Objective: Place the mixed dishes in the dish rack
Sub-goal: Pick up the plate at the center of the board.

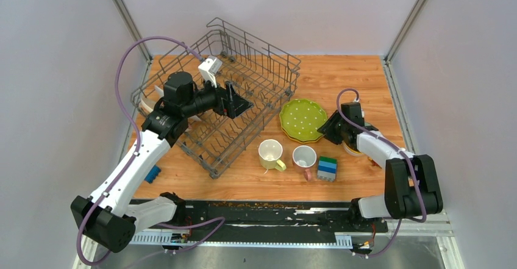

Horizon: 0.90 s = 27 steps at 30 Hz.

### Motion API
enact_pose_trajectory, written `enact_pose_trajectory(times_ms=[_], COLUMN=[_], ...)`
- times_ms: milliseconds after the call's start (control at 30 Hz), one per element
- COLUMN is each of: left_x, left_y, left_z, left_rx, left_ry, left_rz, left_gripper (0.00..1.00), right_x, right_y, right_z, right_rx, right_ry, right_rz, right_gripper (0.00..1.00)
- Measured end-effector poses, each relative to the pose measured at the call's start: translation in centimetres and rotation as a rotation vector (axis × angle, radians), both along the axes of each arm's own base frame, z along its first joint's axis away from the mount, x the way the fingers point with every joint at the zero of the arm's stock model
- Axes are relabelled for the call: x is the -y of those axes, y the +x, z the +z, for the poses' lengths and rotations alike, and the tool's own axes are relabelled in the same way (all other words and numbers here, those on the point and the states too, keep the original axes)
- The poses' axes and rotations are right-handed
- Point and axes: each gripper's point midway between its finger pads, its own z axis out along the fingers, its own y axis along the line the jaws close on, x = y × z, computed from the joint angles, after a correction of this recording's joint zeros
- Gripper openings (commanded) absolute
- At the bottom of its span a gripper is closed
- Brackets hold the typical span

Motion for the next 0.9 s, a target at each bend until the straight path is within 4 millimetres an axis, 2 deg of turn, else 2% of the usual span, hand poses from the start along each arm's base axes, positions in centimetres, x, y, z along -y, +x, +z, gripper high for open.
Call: enact_pose_trajectory(times_ms=[300,400,500,600,733,900], left_x=[-0.1,-0.2,-0.25,-0.3,-0.34,-0.36], left_y=[0.07,0.17,0.2,0.25,0.29,0.33], left_z=[-0.13,-0.22,-0.36,-0.4,-0.42,-0.45], left_rx=[-0.004,-0.006,-0.01,-0.011,-0.011,-0.011], left_ry=[0.004,0.008,0.011,0.012,0.013,0.014], left_rz=[0.008,0.016,0.021,0.025,0.028,0.03], left_gripper=[1.0,1.0,1.0,1.0,1.0,1.0], right_x=[0.14,0.15,0.23,0.28,0.54,0.7], right_y=[0.37,0.34,0.33,0.4,0.63,0.73], right_z=[-0.57,-0.64,-0.83,-0.9,-0.95,-0.86], right_rx=[-0.023,-0.029,-0.037,-0.041,-0.041,-0.037], right_ry=[-0.012,-0.014,-0.021,-0.03,-0.041,-0.045], right_rz=[-0.006,-0.004,0.0,0.009,0.006,0.0], right_gripper=[0.3,0.24,0.22,0.1,0.0,0.0])
